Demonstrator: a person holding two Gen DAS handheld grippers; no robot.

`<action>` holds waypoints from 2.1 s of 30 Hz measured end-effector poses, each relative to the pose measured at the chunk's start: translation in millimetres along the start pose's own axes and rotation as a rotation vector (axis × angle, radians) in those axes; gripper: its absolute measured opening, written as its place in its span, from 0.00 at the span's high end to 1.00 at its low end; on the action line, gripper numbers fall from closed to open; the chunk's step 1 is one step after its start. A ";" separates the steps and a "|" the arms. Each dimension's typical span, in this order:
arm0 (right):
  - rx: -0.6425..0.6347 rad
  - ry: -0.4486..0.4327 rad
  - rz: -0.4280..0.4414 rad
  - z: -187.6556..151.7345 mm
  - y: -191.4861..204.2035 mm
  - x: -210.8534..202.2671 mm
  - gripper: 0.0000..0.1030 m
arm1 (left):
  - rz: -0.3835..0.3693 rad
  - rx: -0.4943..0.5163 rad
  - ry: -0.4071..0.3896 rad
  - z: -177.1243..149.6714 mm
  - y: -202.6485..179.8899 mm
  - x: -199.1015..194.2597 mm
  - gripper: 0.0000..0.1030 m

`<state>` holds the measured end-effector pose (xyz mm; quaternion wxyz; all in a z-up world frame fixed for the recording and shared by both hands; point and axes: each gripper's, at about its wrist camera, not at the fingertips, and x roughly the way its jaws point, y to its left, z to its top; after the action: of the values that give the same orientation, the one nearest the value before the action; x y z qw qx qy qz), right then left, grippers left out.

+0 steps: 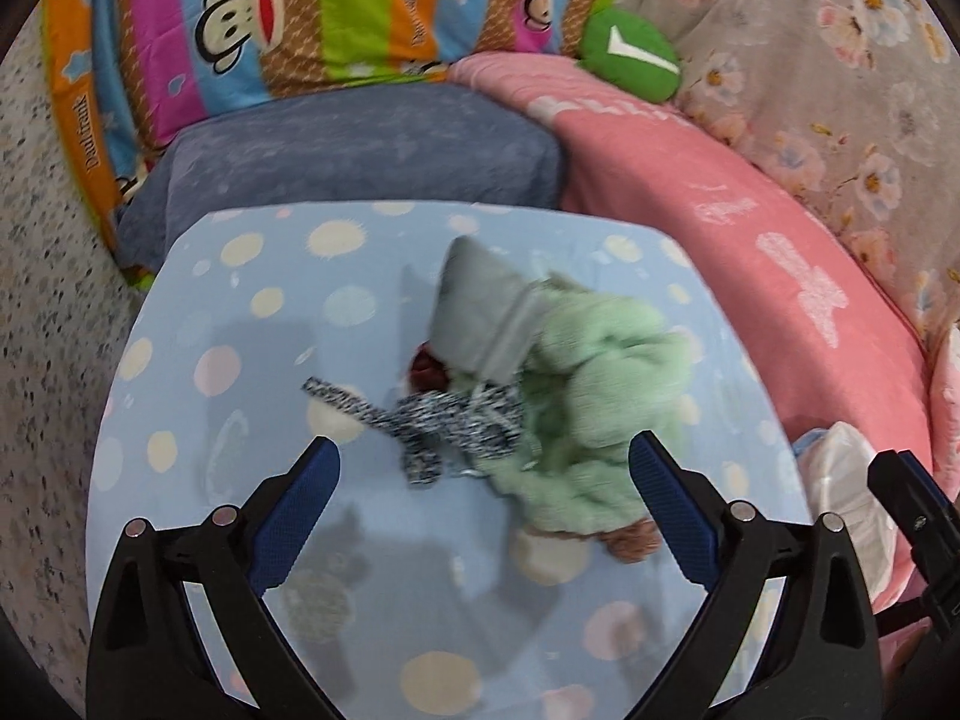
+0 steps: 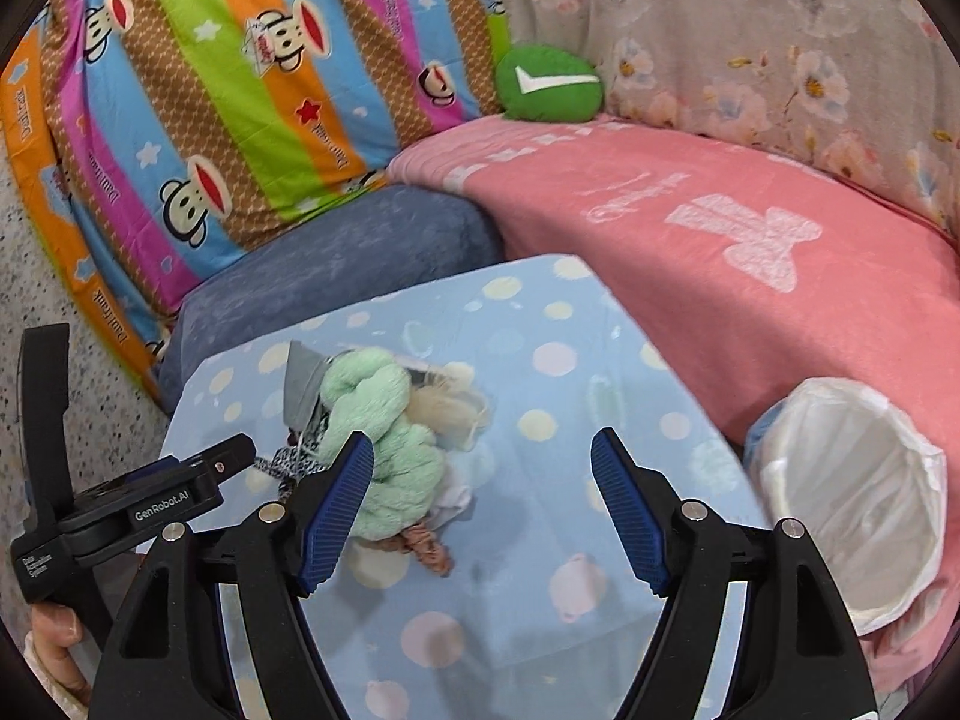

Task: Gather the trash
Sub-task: 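Grasp the leopard-print ribbon with the left tool while the right tool grasps the green fuzzy scrunchie, then carry the ribbon and scrunchie over the bin and open both tools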

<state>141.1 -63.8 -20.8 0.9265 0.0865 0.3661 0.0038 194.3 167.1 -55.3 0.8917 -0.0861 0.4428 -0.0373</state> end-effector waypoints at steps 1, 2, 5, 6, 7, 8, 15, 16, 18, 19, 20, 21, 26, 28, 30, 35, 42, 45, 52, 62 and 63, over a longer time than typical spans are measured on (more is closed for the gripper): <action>0.002 0.012 0.009 -2.2 4.6 8.8 0.30 | 0.002 -0.002 0.009 -0.6 5.3 5.2 0.10; 0.004 0.021 0.016 -3.7 8.0 15.6 0.30 | 0.011 -0.007 0.024 -1.9 12.0 12.6 0.10; 0.002 0.042 0.020 -8.5 17.5 36.0 0.30 | 0.013 -0.020 0.062 -4.5 26.5 32.9 0.11; 0.003 0.049 0.021 -9.6 19.6 41.7 0.30 | 0.011 -0.020 0.073 -5.3 29.8 39.3 0.12; 0.004 0.060 0.024 -11.1 21.7 49.3 0.30 | 0.002 -0.019 0.081 -5.8 32.7 43.8 0.15; 0.006 0.072 0.024 -12.3 23.3 56.5 0.30 | -0.011 -0.021 0.094 -6.8 35.1 50.7 0.18; 0.010 0.128 0.043 -16.6 33.7 92.9 0.30 | -0.076 -0.049 0.176 -9.7 45.3 89.0 0.43; 0.006 0.137 0.043 -17.2 35.2 97.2 0.30 | -0.087 -0.053 0.179 -9.5 45.7 90.8 0.49; 0.001 0.154 0.049 -19.6 38.2 105.1 0.31 | -0.114 -0.058 0.189 -9.3 46.2 94.1 0.59; -0.001 0.162 0.051 -20.9 39.8 109.1 0.32 | -0.125 -0.060 0.195 -9.1 46.1 95.5 0.69; -0.003 0.169 0.051 -22.1 40.9 112.1 0.36 | -0.141 -0.057 0.202 -9.4 45.4 96.9 0.81; -0.004 0.179 0.052 -23.3 41.7 115.2 0.42 | -0.151 -0.053 0.209 -9.5 44.0 97.8 0.84; -0.016 0.217 0.062 -27.3 44.9 123.1 0.86 | -0.169 -0.029 0.189 -9.7 40.1 85.5 0.93; -0.009 0.208 0.077 -24.6 44.6 117.8 0.89 | -0.171 -0.022 0.173 -8.1 37.8 77.4 0.93; -0.009 0.187 0.088 -19.9 44.7 108.7 0.91 | -0.176 -0.017 0.154 -4.6 33.5 67.4 0.94; -0.011 0.100 0.126 1.6 47.1 70.0 0.92 | -0.193 0.004 0.094 5.4 18.7 34.4 0.94; -0.024 -0.029 0.162 40.0 42.1 7.2 0.93 | -0.232 0.052 0.002 22.1 -13.3 -21.4 0.94; -0.023 -0.088 0.154 54.1 30.7 -19.2 0.93 | -0.255 0.080 -0.035 29.3 -31.4 -45.5 0.94; 0.007 -0.194 0.126 79.6 -10.0 -74.0 0.93 | -0.324 0.140 -0.081 39.4 -80.9 -85.3 0.94; 0.049 -0.311 0.035 99.2 -81.3 -136.8 0.93 | -0.412 0.250 -0.106 39.0 -174.7 -114.0 0.94; 0.055 -0.317 0.023 99.3 -89.8 -141.0 0.93 | -0.422 0.262 -0.104 38.0 -184.6 -114.9 0.94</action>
<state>100.3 -177.8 131.3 0.9699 0.1157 0.2140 -0.0093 156.8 6.7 91.7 0.8893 -0.0620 0.3600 -0.2751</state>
